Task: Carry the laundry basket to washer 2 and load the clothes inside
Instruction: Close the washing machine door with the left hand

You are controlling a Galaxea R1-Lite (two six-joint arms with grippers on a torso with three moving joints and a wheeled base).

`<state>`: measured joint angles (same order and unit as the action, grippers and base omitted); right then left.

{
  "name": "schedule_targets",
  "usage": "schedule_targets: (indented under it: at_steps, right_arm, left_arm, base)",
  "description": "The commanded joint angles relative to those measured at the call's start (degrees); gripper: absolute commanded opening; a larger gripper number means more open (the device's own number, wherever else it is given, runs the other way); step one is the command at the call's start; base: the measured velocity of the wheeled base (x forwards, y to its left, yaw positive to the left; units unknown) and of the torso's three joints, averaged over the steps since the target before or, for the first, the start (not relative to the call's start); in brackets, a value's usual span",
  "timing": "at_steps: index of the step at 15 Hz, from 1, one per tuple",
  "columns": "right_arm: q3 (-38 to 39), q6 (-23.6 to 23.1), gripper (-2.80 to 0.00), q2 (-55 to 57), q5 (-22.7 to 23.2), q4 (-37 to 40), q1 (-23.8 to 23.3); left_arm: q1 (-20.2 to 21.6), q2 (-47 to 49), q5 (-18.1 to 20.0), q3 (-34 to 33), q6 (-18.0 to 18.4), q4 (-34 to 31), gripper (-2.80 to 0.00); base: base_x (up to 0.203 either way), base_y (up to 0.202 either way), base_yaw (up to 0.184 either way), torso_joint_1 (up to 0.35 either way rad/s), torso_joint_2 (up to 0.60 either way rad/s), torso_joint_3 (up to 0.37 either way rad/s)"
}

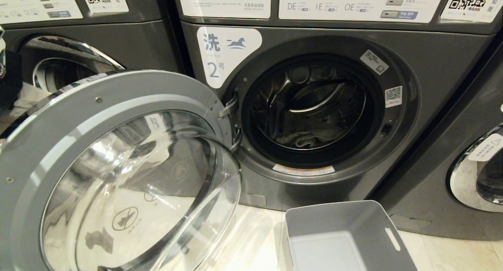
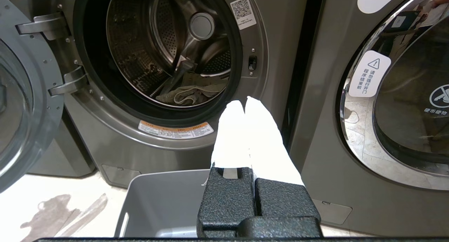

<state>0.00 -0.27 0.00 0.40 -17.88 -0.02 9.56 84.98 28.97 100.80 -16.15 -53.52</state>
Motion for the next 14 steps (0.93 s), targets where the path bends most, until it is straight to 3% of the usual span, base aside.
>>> schedule_targets:
  at_steps: [1,5,14]
  right_arm:
    - [2.29,0.00,-2.80,0.09,-0.05,-0.13,0.02]
    - [2.29,0.00,-2.80,0.09,0.04,-0.13,0.02]
    - [2.29,0.11,-2.80,0.09,-0.05,-0.13,0.01]
  left_arm:
    - [-1.77,-0.32,0.21,-0.26,-1.59,-0.27,-2.80]
    - [-5.73,-0.52,0.21,-0.99,-7.02,-0.11,-2.80]
    - [-11.98,0.05,0.14,-2.63,-7.51,0.25,-2.80]
  base:
    - [0.000,0.000,0.000,0.000,0.00,0.000]
    - [0.000,0.000,0.000,0.000,0.00,0.000]
    - [0.000,0.000,0.000,0.000,0.00,0.000]
